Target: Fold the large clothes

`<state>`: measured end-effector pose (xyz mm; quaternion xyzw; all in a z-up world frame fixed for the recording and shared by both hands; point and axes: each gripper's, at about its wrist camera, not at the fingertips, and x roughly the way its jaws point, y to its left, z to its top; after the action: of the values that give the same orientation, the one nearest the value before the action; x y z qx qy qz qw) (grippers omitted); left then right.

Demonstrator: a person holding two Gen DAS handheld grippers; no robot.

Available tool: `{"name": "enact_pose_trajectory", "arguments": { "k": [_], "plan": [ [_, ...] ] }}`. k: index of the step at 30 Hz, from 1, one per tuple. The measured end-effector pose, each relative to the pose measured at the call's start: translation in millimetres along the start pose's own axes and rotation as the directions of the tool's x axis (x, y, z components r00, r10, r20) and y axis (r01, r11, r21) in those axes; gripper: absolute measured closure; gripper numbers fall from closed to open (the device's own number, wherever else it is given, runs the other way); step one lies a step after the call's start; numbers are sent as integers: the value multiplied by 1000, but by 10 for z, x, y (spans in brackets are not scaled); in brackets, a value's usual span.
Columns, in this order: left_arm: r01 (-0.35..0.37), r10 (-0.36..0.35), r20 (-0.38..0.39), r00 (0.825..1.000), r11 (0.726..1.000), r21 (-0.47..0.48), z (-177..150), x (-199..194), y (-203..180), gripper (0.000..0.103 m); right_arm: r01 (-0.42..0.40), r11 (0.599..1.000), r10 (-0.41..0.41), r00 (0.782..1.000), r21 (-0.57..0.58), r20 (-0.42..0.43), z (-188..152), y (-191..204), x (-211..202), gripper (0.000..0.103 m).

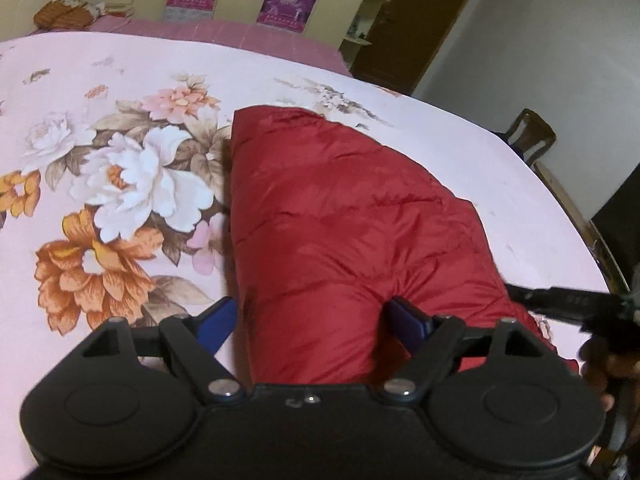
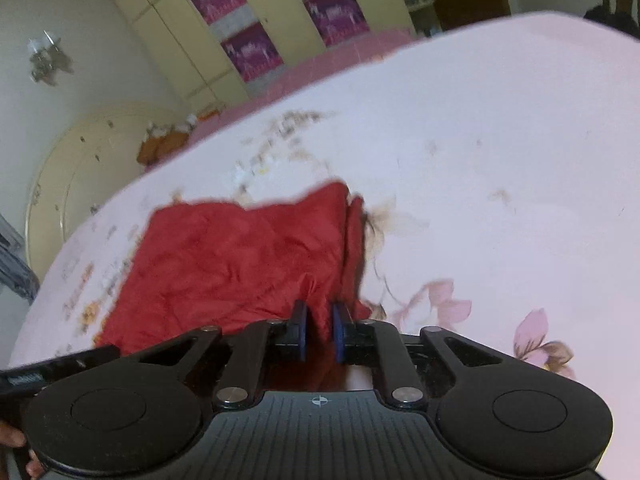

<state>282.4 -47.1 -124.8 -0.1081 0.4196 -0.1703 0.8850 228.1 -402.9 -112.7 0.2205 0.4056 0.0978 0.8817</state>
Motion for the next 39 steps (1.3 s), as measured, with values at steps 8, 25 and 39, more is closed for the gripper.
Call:
{"name": "enact_pose_trajectory", "arguments": {
  "k": [8, 25, 39],
  "plan": [
    [-17, 17, -4, 1000, 999, 31, 55, -40, -59, 10, -41, 997, 40, 999, 62, 23, -27, -119, -186, 44],
    [42, -42, -38, 998, 999, 12, 70, 119, -60, 9, -192, 935, 225, 971, 298, -80, -46, -325, 91, 44],
    [136, -136, -3, 991, 991, -21, 56, 103, 43, 34, -229, 933, 257, 964, 278, -68, -42, -158, 158, 80]
  ]
}}
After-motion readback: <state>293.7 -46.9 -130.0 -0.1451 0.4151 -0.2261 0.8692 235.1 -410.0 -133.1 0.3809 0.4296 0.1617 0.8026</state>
